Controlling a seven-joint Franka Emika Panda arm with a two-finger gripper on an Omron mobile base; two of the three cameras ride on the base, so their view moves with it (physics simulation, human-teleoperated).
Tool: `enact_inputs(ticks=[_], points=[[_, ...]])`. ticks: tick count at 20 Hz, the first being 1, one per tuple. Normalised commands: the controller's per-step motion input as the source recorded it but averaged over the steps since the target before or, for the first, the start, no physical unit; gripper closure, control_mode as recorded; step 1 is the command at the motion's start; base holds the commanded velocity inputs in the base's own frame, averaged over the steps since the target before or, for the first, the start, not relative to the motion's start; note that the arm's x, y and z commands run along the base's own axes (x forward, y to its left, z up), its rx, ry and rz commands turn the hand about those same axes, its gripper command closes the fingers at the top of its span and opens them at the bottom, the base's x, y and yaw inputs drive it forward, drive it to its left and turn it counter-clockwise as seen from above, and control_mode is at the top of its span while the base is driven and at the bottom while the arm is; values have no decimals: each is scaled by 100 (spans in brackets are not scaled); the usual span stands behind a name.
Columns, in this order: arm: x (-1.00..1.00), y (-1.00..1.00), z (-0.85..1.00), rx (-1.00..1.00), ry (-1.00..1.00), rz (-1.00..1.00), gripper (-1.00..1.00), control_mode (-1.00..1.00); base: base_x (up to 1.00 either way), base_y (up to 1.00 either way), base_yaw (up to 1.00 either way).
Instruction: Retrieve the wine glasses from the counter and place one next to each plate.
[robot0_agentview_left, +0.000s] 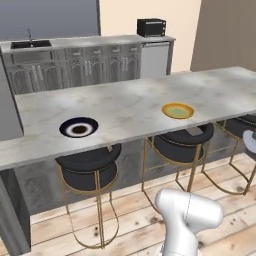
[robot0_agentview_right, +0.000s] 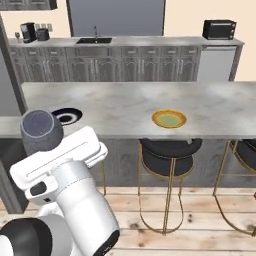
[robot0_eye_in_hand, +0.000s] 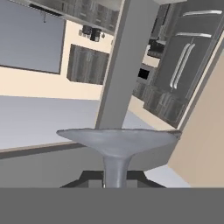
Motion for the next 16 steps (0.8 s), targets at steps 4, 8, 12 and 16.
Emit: enact_inputs(ticks=[4, 8, 12, 16], points=[[0, 0, 0, 0, 0, 0, 100, 100, 0, 0, 14], [0, 0, 0, 0, 0, 0, 100, 100, 45, 24, 14], [0, 0, 0, 0, 0, 0, 100, 100, 34, 60, 10], [0, 0, 0, 0, 0, 0, 100, 100, 0, 57, 19]])
